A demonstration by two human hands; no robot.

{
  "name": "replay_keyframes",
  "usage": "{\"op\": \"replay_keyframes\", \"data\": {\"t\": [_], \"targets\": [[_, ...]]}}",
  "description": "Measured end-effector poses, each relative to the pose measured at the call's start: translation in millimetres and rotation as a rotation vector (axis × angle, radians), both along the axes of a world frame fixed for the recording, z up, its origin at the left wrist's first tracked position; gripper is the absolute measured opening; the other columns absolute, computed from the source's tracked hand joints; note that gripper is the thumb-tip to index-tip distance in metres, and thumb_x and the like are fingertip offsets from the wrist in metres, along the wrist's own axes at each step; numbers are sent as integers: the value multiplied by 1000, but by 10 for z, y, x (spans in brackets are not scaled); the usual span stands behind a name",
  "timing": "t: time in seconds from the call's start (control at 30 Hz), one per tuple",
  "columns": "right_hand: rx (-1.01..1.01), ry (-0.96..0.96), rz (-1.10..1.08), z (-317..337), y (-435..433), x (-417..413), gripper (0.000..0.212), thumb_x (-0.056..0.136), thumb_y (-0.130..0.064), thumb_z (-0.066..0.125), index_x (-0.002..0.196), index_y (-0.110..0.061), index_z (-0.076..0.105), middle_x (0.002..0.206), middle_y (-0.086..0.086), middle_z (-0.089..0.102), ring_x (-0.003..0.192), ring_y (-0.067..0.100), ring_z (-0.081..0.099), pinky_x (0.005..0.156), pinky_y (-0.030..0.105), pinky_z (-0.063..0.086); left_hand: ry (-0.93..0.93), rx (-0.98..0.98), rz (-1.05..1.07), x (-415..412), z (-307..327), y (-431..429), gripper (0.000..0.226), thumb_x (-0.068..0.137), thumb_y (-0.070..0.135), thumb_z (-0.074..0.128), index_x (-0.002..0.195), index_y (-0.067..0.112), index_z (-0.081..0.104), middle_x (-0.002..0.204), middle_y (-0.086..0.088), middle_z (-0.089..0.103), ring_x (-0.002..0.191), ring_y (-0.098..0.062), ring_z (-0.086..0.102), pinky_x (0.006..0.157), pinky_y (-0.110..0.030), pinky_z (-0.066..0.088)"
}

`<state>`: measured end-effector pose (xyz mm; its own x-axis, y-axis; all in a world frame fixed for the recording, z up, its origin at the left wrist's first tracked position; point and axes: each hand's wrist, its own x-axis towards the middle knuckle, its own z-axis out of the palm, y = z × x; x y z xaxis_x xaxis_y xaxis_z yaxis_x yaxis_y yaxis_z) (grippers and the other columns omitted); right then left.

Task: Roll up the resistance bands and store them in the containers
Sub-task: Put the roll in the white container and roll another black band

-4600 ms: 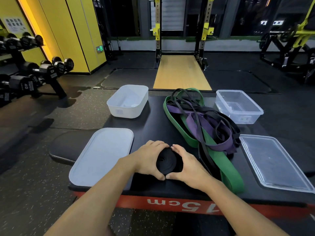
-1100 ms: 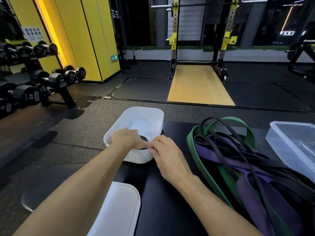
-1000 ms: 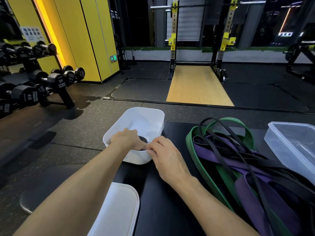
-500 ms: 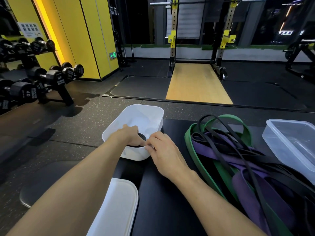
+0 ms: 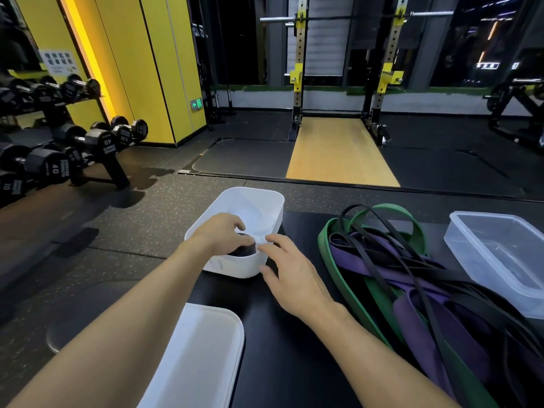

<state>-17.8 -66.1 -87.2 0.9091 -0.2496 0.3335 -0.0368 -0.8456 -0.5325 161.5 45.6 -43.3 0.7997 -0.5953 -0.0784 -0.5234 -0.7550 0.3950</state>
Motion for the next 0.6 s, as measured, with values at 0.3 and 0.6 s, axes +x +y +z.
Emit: {"op": "replay_keyframes", "data": {"t": [0.3,0.6], "targets": [[-66,-16,-172,148,-280,-568,27,98,-32,63,125,-24,66,122,-11,60,116,12,56,95,34,50,-226,-454,-224,-928,-7,-206,5,92,32,70,96,31,73,111,15,60,110,-9,58,93,-36,51],[-204,19,-416,576,-704,-1407,16,97,-32,64,108,-24,72,109,-7,62,108,18,58,91,39,51,11,-513,-251,-1925,-158,-518,22,93,31,69,115,28,72,114,10,64,107,-8,61,100,-34,49]]}}
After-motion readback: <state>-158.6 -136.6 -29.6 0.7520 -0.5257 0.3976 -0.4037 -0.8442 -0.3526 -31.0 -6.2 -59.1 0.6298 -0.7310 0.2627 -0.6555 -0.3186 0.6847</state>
